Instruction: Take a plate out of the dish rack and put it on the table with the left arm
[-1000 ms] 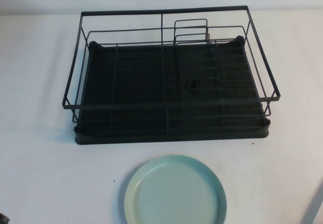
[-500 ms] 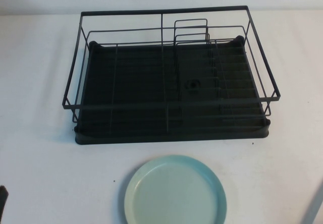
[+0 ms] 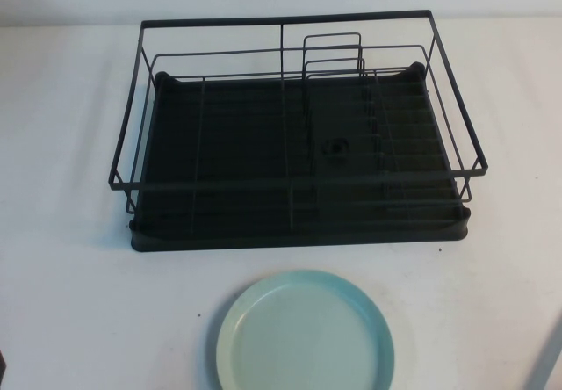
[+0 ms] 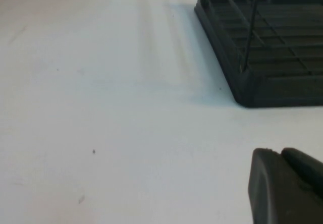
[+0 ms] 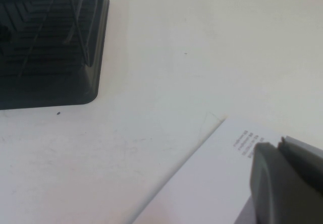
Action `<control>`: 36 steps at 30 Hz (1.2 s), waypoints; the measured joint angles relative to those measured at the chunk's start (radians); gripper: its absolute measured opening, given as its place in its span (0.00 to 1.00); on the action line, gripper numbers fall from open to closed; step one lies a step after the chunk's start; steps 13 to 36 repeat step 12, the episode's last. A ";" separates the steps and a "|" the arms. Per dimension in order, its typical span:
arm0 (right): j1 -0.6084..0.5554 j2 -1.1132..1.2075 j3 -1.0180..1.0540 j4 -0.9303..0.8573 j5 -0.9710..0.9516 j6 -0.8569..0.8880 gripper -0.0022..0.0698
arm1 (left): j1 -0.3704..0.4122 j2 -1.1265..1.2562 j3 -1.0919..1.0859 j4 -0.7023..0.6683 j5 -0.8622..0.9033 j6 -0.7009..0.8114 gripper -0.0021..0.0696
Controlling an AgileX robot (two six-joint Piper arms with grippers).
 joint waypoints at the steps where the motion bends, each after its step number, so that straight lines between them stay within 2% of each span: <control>1: 0.000 0.000 0.000 0.000 0.000 0.000 0.00 | 0.000 0.000 0.000 0.000 0.014 0.000 0.02; 36: 0.000 0.000 0.000 0.000 0.000 0.000 0.00 | 0.000 0.000 0.000 0.004 0.033 0.000 0.02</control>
